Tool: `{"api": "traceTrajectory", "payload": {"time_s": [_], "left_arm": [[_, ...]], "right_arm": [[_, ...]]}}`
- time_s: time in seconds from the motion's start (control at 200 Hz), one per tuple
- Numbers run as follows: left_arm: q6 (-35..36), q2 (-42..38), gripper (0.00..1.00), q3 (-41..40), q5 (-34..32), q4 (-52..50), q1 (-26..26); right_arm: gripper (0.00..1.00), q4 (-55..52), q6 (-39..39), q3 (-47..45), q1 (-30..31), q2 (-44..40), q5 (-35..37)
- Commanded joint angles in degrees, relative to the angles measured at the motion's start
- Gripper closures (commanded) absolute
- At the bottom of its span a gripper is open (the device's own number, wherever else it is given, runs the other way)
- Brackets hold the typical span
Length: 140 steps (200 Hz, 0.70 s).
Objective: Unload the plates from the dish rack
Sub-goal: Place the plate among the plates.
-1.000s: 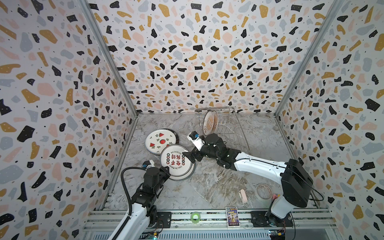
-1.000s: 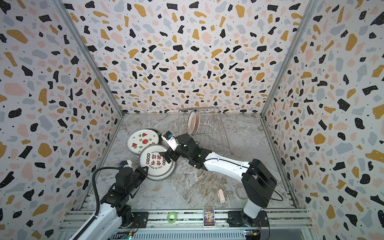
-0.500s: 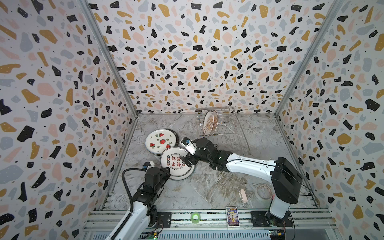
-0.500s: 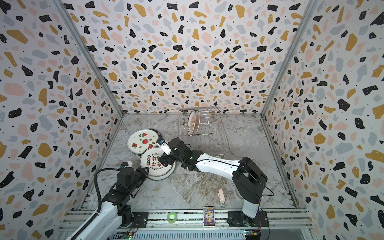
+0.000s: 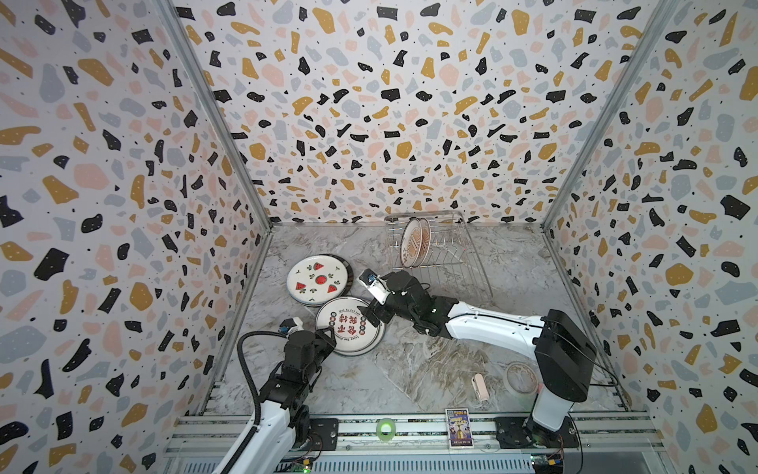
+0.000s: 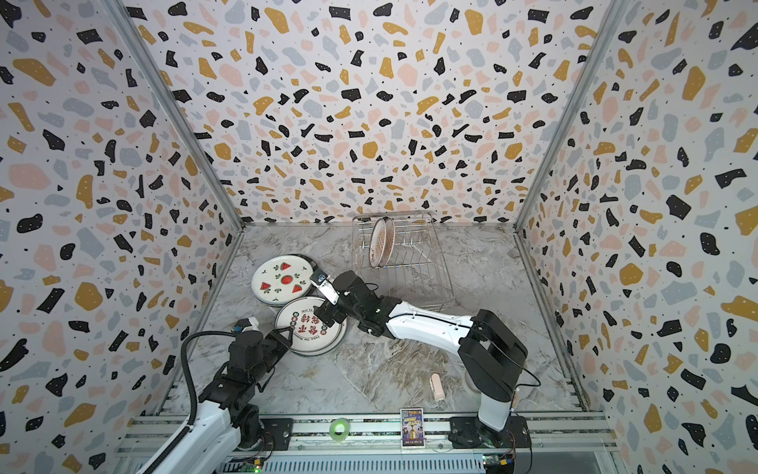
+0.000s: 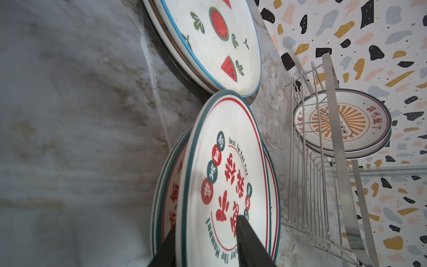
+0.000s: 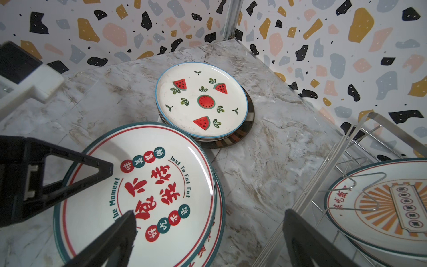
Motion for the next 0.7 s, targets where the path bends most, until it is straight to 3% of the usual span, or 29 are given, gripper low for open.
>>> {"api": "traceTrajectory", "payload": {"time_s": [0.0, 0.21, 0.34, 0.696], "left_arm": [[1.81, -0.61, 0.61, 0.96, -1.66, 1.31, 0.25], [3.13, 0.57, 0.60, 1.80, -3.10, 0.32, 0.25], [3.70, 0.69, 0.40, 1.04, -2.20, 1.95, 0.24], [4.69, -1.77, 0.25, 1.53, -3.92, 0.07, 0.19]], "right_arm": [[0.00, -0.83, -0.73, 2.22, 0.36, -0.57, 0.83], [0.00, -1.00, -0.81, 2.17, 0.45, -0.71, 1.48], [0.01, -0.81, -1.07, 2.25, 0.67, -0.70, 2.04], [0.01, 0.05, -1.17, 1.76, 0.97, -1.21, 4.22]]}}
